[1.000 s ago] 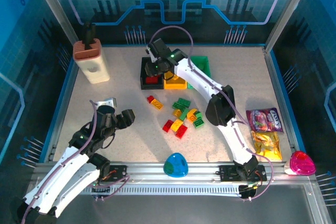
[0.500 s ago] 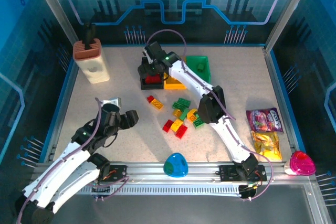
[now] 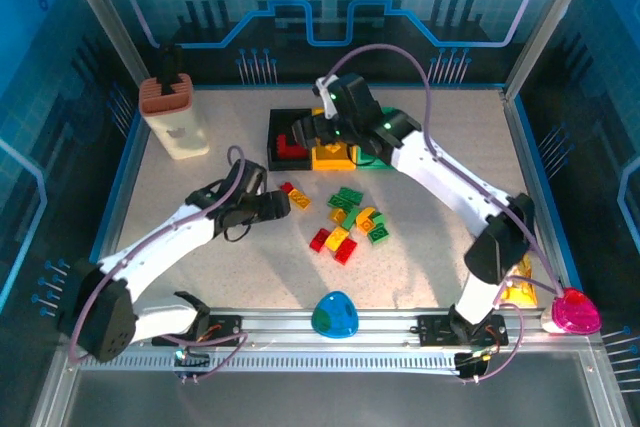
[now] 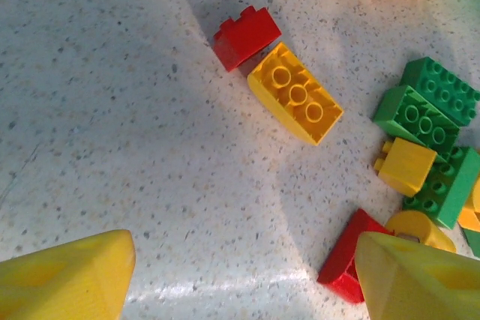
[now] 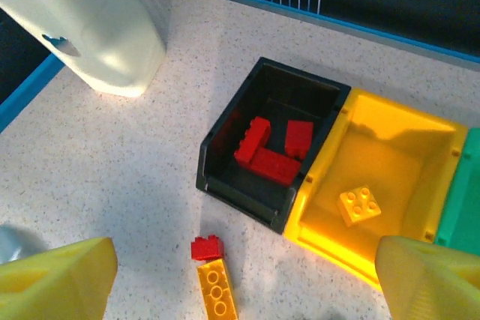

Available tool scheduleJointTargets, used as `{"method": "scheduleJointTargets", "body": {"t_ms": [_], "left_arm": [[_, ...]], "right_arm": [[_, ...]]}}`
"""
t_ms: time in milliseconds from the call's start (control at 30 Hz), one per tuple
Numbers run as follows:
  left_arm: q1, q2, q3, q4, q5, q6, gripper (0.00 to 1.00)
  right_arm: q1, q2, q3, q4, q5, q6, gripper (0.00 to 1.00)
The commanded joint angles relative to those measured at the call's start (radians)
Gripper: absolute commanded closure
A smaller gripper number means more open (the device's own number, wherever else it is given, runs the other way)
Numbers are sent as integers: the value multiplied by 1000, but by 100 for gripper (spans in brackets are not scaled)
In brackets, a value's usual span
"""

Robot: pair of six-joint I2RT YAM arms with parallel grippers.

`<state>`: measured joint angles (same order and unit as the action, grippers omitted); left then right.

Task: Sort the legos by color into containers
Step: Pick up the lego from the center of the table.

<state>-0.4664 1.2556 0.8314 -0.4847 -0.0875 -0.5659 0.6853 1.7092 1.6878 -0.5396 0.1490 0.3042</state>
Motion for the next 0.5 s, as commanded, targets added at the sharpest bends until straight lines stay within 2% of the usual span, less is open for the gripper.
{"method": "scheduleJointTargets", "body": {"t_ms": [0,233,467], "left_arm": [[16,95,75,0,28,48,22],[99,306,220,-14,94,58,24],[110,482,362,-61,82,8,30]], "right_arm": [[-35,-60,-165,73,-15,48,12],[-78,-191,-390,114,-32,83,17],[-115,-280,-517,145,-45,109,21]]}}
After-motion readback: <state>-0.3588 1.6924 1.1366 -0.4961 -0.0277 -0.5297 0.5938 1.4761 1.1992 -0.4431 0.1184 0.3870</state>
